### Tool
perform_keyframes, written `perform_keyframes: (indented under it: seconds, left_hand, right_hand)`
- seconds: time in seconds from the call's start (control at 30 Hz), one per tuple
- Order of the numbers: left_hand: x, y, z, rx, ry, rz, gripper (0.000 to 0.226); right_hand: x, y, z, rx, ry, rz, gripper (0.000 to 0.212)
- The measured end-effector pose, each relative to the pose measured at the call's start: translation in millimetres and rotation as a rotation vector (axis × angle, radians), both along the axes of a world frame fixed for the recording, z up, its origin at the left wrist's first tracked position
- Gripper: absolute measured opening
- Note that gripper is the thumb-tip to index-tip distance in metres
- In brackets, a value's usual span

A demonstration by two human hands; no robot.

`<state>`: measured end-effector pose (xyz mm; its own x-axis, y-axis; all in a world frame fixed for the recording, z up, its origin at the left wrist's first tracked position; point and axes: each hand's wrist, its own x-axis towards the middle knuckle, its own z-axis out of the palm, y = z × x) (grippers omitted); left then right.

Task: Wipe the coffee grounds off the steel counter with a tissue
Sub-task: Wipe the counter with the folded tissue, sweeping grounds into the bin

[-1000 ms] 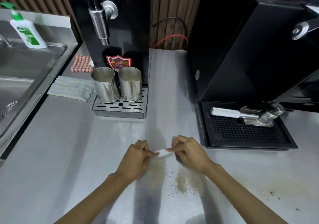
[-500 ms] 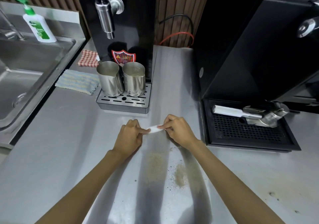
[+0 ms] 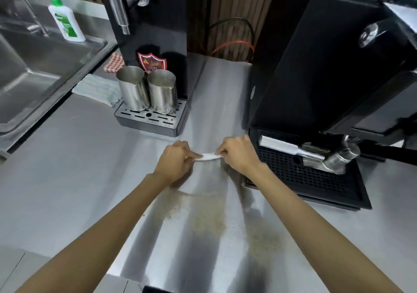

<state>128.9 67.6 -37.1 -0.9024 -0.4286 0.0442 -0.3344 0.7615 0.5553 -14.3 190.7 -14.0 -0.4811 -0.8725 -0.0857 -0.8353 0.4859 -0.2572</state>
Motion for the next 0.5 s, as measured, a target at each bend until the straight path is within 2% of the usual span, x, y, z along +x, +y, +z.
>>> perform_keyframes:
  seconds: [0.17, 0.5]
  left_hand:
    - [-17.2, 21.8, -8.4, 0.018, -0.035, 0.051, 0.029]
    - [29.1, 56.6, -10.9, -0.05, -0.009, -0.144, 0.03]
  right_hand:
    - [-0.3, 12.8, -11.2, 0.097, 0.123, 0.044, 0.037]
    - [49.5, 78.1, -9.2, 0.213, 0.162, 0.209, 0.026]
